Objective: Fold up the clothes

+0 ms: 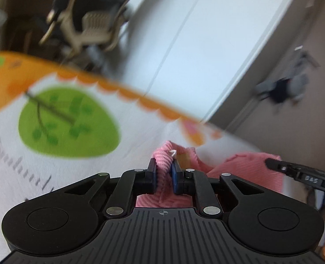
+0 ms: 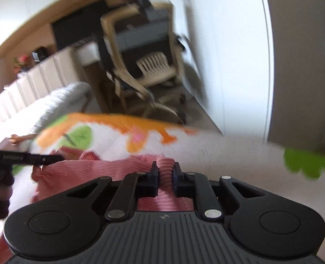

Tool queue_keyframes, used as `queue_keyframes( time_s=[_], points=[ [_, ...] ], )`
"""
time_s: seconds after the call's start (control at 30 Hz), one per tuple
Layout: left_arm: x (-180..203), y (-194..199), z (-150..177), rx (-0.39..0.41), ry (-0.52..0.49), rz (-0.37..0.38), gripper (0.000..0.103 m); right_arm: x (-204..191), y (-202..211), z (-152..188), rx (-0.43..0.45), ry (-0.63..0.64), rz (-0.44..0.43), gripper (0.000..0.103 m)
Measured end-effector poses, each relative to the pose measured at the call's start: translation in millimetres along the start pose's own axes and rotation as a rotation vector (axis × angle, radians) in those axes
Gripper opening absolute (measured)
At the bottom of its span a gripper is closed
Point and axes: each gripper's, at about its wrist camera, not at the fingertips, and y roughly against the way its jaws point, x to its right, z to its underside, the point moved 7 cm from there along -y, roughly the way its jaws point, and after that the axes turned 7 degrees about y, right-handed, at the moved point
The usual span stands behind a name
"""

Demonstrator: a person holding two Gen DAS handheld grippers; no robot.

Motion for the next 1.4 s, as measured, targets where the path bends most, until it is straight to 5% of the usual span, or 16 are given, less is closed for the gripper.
queue_keyframes(
  time_s=[0.17, 0.33, 0.43, 0.53, 0.6, 0.73, 0.87, 0.97, 1.1, 1.27, 1.4],
  points=[
    [31, 73, 15, 0.071, -0.131, 0.090, 0.013, -34, 86, 14, 0.069, 0.101, -0.063, 0.011],
    [35, 116, 80, 0.013, -0.274, 0.085, 0.014, -57, 128, 81, -0.009, 0.190, -0.064, 0.011],
    [25, 130, 116, -0.035, -0.307, 0.097, 0.023, -62, 131, 126, -0.129, 0.237, -0.069, 0.014],
    [9, 139, 136, -0.083, -0.273, 0.127, 0.048, -58, 134, 151, -0.220, 0.269, -0.061, 0.018],
    [-2, 146, 135, -0.090, -0.213, 0.147, 0.067, -48, 146, 149, -0.215, 0.234, -0.064, 0.025],
    [-31, 147, 109, -0.041, 0.017, 0.175, 0.083, -22, 165, 121, -0.115, 0.052, -0.081, 0.055],
    [-47, 115, 90, -0.077, 0.287, 0.232, 0.084, -8, 135, 104, -0.090, -0.193, -0.160, 0.056],
    [-43, 75, 95, -0.185, 0.385, 0.253, 0.088, -6, 92, 103, -0.132, -0.308, -0.207, 0.056],
    [-34, 36, 94, -0.232, 0.387, 0.217, 0.093, -16, 35, 96, -0.190, -0.331, -0.249, 0.057],
    [-17, 29, 45, -0.114, 0.287, 0.202, 0.093, -25, 14, 35, -0.024, -0.225, -0.258, 0.057],
    [-15, 40, 29, -0.052, 0.209, 0.159, 0.093, -31, 18, 19, 0.007, -0.039, -0.103, 0.057]
  ],
)
